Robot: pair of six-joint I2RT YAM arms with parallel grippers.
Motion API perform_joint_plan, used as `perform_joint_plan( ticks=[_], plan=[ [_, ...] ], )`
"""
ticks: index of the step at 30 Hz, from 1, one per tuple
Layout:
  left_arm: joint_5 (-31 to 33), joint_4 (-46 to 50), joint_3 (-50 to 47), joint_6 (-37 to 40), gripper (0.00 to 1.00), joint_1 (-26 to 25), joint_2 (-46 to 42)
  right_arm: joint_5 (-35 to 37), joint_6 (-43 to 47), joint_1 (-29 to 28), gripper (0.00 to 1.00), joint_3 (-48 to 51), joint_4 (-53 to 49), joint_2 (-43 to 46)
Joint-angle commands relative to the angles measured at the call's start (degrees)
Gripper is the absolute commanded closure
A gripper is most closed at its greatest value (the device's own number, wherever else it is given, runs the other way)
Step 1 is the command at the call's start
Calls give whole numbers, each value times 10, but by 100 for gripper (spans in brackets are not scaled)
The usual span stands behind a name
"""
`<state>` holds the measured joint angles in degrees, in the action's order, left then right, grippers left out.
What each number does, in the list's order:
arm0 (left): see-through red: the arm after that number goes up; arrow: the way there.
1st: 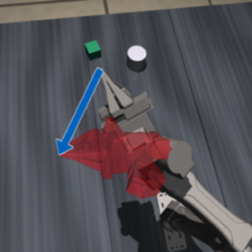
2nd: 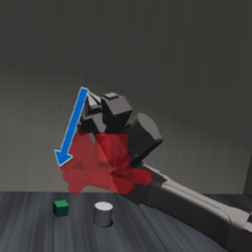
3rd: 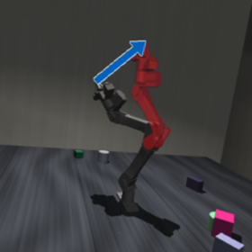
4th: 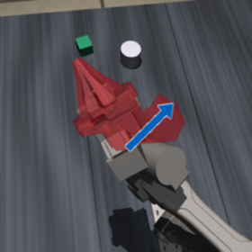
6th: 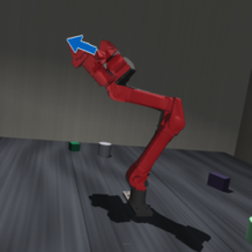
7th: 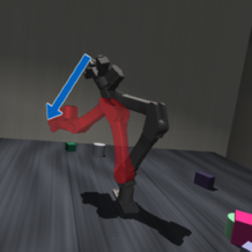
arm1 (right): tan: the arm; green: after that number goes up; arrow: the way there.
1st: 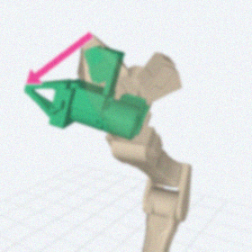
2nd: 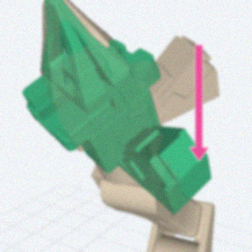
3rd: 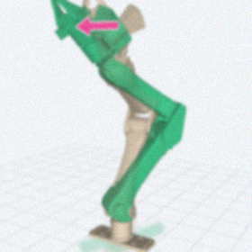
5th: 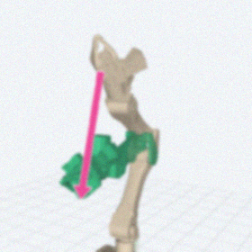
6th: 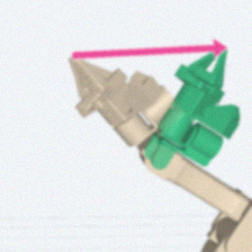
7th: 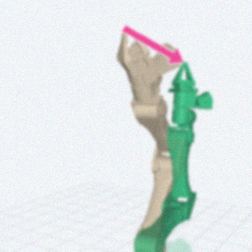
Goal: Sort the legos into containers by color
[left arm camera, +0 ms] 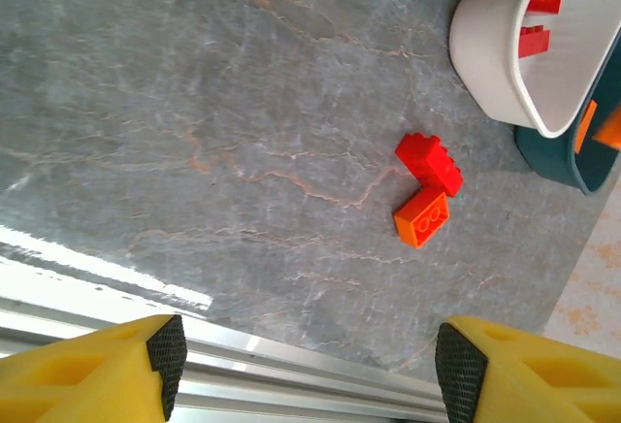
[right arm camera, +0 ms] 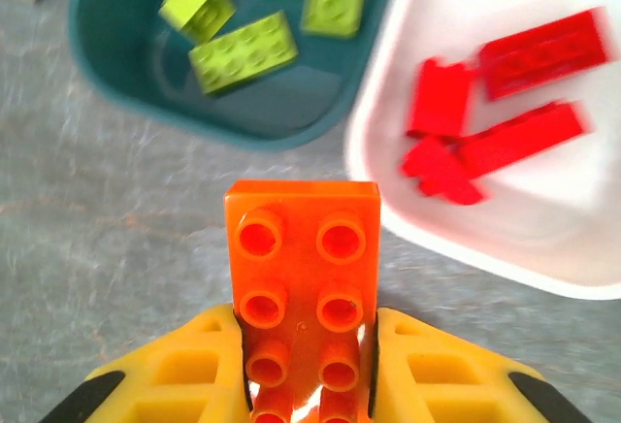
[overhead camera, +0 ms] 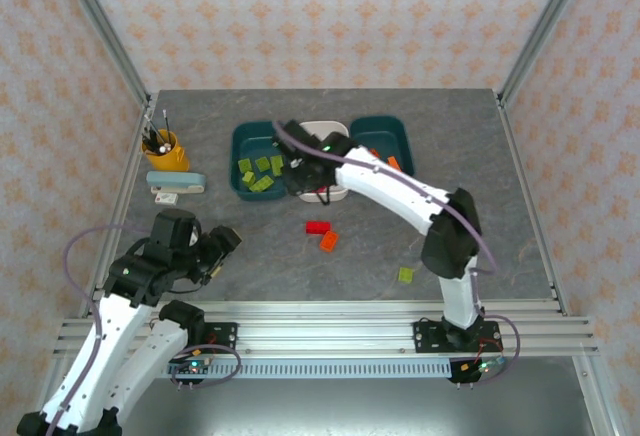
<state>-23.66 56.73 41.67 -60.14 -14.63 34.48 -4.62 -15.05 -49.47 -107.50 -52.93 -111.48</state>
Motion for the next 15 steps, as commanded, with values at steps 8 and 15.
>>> perform_joint_plan(
  ticks=[8,15],
  plan=[
    [-19,-170,83,22,28,-59,150,-23,0,198,71,71,48,29],
    [22,-233,177,27,28,-127,279,-8,28,284,71,-34,31,-93]
  ],
)
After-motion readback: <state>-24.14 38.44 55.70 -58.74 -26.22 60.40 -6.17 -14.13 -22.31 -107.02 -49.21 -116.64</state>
